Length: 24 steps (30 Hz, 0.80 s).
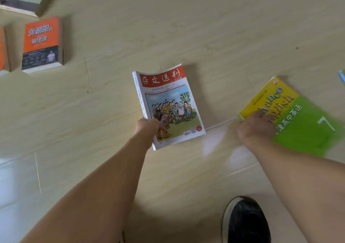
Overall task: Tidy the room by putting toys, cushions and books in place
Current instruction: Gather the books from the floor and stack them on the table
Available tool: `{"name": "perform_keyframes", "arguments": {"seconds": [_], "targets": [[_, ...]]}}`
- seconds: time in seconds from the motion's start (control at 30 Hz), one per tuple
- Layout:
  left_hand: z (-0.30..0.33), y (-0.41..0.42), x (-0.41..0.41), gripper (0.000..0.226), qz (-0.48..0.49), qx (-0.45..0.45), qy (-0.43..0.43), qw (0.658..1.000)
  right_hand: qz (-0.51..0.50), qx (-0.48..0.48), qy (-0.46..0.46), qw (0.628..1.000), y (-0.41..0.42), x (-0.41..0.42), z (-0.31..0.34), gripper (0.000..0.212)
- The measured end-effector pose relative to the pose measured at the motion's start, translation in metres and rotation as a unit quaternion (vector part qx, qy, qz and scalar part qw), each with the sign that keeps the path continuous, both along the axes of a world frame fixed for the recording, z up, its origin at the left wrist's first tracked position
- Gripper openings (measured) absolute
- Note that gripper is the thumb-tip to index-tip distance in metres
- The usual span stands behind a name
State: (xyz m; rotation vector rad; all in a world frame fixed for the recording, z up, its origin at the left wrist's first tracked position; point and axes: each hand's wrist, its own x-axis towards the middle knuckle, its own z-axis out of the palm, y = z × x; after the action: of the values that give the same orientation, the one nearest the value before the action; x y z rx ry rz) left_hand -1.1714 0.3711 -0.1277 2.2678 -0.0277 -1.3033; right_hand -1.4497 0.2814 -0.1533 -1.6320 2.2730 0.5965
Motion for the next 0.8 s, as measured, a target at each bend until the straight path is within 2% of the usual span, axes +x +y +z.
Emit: {"name": "perform_keyframes", "arguments": {"seconds": [0.23, 0.37, 0.53, 0.67, 0.8], "targets": [[0.0, 0.001, 0.009, 0.031, -0.012, -0.012, 0.029, 0.999, 0.163, -0.018, 0.07, 0.984, -0.011, -0.009, 0.009, 0.054], [-0.002, 0.004, 0.007, 0.031, -0.006, -0.02, 0.031, 0.999, 0.211, -0.013, 0.078, 0.974, -0.011, -0.004, 0.02, 0.038], [0.003, 0.007, 0.009, 0.034, -0.007, -0.024, 0.052, 0.998, 0.228, -0.04, -0.021, 0.973, -0.005, 0.033, 0.042, 0.02], [0.008, 0.017, 0.023, 0.039, -0.012, -0.014, 0.057, 0.998, 0.209, -0.107, -0.163, 0.958, 0.005, 0.071, 0.053, 0.021], [0.011, 0.031, 0.038, 0.041, -0.012, 0.011, 0.065, 0.998, 0.195, -0.129, -0.224, 0.946, 0.017, 0.094, 0.052, 0.021]]}}
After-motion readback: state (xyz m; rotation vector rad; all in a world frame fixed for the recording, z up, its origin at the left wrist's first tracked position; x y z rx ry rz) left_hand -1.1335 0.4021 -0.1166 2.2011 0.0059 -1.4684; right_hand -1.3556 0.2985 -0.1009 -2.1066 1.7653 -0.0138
